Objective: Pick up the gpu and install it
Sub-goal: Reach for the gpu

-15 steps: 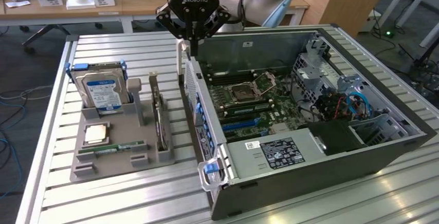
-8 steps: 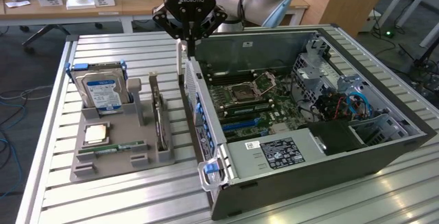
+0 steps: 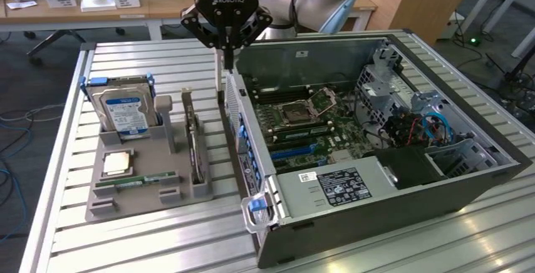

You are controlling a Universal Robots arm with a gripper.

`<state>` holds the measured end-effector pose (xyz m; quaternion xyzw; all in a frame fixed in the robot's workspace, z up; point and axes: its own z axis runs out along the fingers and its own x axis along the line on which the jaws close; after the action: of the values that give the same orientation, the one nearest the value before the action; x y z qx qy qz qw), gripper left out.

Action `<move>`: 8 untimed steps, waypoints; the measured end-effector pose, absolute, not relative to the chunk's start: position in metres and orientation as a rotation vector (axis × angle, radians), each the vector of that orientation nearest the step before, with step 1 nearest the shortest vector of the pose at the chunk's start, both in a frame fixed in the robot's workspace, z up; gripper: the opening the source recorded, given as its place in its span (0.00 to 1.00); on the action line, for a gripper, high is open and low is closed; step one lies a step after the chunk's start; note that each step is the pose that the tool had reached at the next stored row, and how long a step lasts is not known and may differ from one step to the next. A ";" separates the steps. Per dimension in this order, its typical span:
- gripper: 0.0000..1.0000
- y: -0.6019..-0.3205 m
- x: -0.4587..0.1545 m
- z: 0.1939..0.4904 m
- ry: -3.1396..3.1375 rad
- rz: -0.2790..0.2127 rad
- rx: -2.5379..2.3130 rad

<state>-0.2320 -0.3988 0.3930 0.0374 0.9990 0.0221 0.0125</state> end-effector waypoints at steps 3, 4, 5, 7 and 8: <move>0.11 -0.399 -0.235 0.393 3.114 0.069 0.117; 0.11 -0.399 -0.236 0.393 3.114 0.069 0.117; 0.11 -0.399 -0.237 0.393 3.114 0.069 0.117; 0.11 -0.399 -0.240 0.393 3.114 0.069 0.117; 0.11 -0.399 -0.242 0.393 3.114 0.069 0.117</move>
<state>-0.2415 -0.3989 0.3929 0.0374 0.9990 0.0221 0.0125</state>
